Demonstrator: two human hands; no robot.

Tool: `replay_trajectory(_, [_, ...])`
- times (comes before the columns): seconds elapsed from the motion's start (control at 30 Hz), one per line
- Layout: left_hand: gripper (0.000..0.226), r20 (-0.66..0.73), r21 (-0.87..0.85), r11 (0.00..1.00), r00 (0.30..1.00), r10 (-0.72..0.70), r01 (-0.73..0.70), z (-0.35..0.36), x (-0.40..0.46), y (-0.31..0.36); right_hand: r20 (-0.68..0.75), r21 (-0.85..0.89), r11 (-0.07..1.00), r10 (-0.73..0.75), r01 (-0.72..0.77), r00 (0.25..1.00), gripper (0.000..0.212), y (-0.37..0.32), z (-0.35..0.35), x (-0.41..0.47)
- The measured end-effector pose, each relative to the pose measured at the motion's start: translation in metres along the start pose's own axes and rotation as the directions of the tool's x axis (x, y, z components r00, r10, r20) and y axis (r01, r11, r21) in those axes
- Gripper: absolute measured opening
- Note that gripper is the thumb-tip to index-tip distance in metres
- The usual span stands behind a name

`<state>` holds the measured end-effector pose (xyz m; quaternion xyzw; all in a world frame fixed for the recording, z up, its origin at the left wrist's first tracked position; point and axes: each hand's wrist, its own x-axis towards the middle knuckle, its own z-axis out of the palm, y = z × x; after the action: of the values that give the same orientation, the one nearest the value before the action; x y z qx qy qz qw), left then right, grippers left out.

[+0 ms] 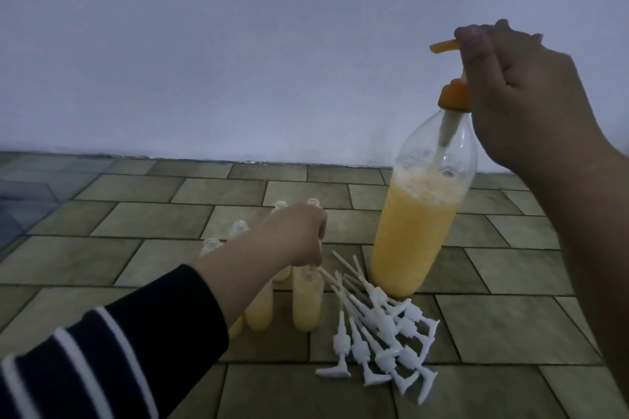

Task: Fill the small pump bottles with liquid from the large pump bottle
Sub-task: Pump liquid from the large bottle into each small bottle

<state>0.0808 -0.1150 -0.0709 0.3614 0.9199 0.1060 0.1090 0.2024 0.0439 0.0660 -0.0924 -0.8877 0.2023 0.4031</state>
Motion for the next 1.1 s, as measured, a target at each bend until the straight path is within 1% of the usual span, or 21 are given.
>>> replay_trajectory(0.2, [0.035, 0.038, 0.048, 0.999, 0.999, 0.007, -0.009, -0.001, 0.004, 0.000, -0.014, -0.003, 1.000, -0.012, 0.012, 1.000, 0.024, -0.001, 0.001, -0.001])
replay_trajectory(0.3, [0.036, 0.063, 0.029, 1.000, 0.998, 0.003, -0.005, -0.008, 0.004, 0.001, -0.016, 0.012, 1.000, -0.008, 0.008, 1.000, 0.024, 0.000, 0.001, 0.000])
replay_trajectory(0.37, [0.030, 0.007, -0.008, 1.000, 1.000, -0.006, 0.006, -0.021, 0.002, -0.003, -0.014, 0.026, 1.000, -0.004, 0.005, 1.000, 0.025, 0.001, 0.002, 0.001])
replay_trajectory(0.43, [0.021, -0.100, -0.054, 0.998, 0.994, -0.043, 0.037, -0.039, -0.001, -0.012, -0.017, 0.046, 0.999, 0.003, -0.002, 1.000, 0.028, 0.002, 0.002, 0.001])
replay_trajectory(0.5, [0.022, -0.168, -0.024, 0.996, 0.982, -0.084, 0.081, -0.051, -0.003, -0.026, -0.026, 0.056, 0.998, 0.007, -0.005, 1.000, 0.030, 0.005, 0.002, 0.002])
replay_trajectory(0.57, [0.029, -0.117, 0.030, 0.995, 0.989, -0.094, 0.098, -0.050, -0.005, -0.035, -0.034, 0.056, 0.998, 0.002, 0.000, 0.999, 0.033, 0.005, 0.002, 0.002])
replay_trajectory(0.63, [0.040, -0.010, 0.020, 0.994, 0.994, -0.107, 0.108, -0.039, -0.006, -0.037, -0.040, 0.055, 0.998, -0.004, 0.006, 0.999, 0.036, 0.006, 0.003, 0.002])
replay_trajectory(0.7, [0.048, 0.043, 0.049, 0.993, 0.993, -0.113, 0.111, -0.029, -0.004, -0.036, -0.048, 0.054, 0.998, -0.008, 0.010, 0.999, 0.037, 0.006, 0.005, 0.002])
replay_trajectory(0.8, [0.051, 0.060, 0.152, 0.983, 0.991, -0.116, 0.106, -0.022, 0.001, -0.031, -0.048, 0.045, 0.999, -0.012, 0.015, 0.999, 0.039, 0.007, 0.006, 0.003])
replay_trajectory(0.93, [0.045, 0.073, 0.307, 0.948, 0.991, -0.111, 0.083, -0.019, 0.004, -0.026, -0.066, 0.035, 0.999, -0.018, 0.020, 0.998, 0.041, 0.010, 0.005, 0.002])
replay_trajectory(1.03, [0.044, 0.077, 0.345, 0.935, 0.991, -0.113, 0.080, -0.015, 0.004, -0.027, -0.065, 0.034, 0.999, -0.023, 0.025, 0.998, 0.041, 0.010, 0.005, 0.002])
replay_trajectory(1.1, [0.043, 0.073, 0.320, 0.944, 0.992, -0.104, 0.076, -0.015, 0.003, -0.030, -0.064, 0.044, 0.999, -0.021, 0.024, 0.998, 0.041, 0.010, 0.006, 0.002])
